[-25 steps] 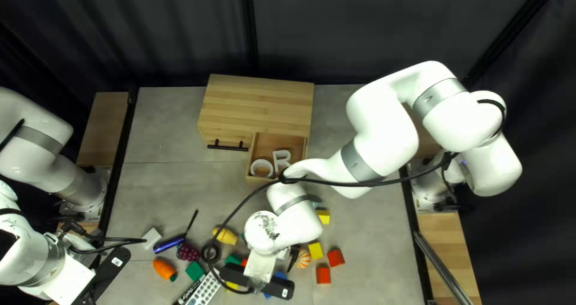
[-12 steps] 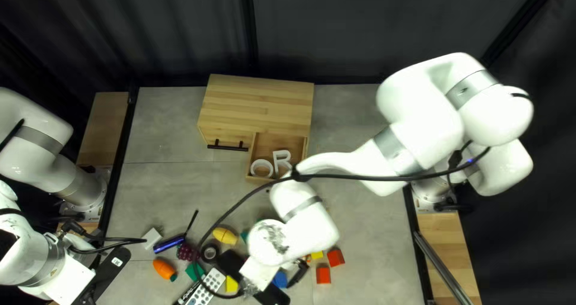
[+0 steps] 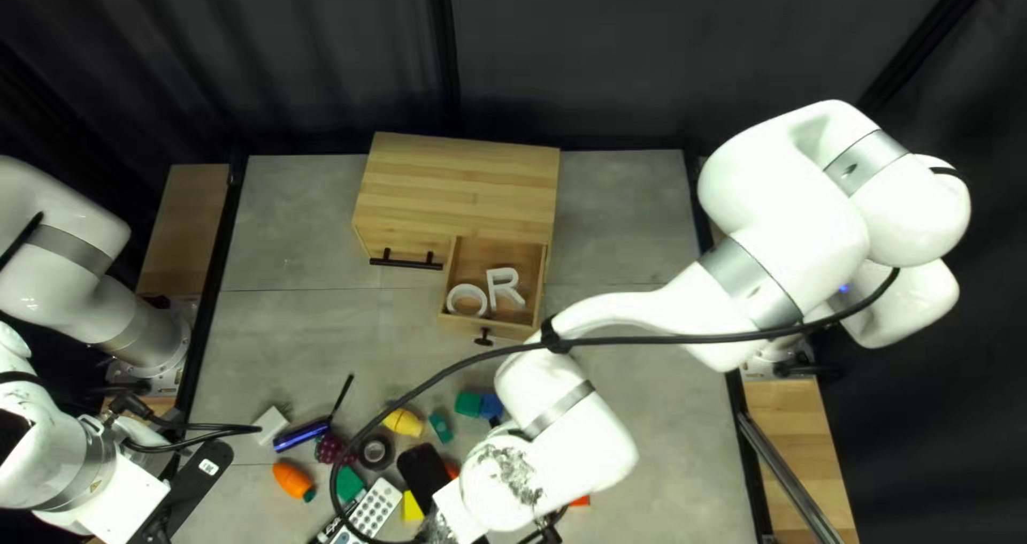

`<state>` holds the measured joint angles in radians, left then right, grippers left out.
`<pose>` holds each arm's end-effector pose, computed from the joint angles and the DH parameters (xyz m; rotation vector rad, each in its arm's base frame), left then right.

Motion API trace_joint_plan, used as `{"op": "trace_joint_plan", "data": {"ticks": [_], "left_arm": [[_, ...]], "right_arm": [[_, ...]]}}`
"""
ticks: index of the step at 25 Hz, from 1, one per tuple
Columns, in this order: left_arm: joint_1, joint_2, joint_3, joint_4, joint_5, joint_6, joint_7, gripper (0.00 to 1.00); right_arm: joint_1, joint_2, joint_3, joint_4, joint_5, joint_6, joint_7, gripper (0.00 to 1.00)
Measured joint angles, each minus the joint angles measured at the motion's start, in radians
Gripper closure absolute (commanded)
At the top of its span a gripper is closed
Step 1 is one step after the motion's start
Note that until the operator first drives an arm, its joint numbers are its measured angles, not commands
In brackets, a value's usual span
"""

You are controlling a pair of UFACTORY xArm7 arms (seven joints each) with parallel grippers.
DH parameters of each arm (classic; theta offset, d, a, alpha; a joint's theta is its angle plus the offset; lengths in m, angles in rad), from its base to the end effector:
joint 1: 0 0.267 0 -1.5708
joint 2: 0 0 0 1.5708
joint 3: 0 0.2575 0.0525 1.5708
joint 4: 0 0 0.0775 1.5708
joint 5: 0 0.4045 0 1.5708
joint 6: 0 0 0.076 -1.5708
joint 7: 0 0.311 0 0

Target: Open drawers and place objects into drawer and close

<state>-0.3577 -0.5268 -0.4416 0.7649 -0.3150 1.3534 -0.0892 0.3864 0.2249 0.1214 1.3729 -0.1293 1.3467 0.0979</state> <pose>0.2375 -0.3067 0.1445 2.9725 -0.8580 -0.1873 0.4739 0.2250 0.0932 2.9070 0.6665 -0.2379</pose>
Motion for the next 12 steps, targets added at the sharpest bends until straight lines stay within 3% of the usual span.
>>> {"op": "trace_joint_plan", "data": {"ticks": [12], "left_arm": [[0.0, 0.0, 0.0, 0.0, 0.0, 0.0, 0.0, 0.0]], "right_arm": [[-0.056, -0.085, -0.075, -0.036, -0.065, 0.075, 0.113, 1.0]]}}
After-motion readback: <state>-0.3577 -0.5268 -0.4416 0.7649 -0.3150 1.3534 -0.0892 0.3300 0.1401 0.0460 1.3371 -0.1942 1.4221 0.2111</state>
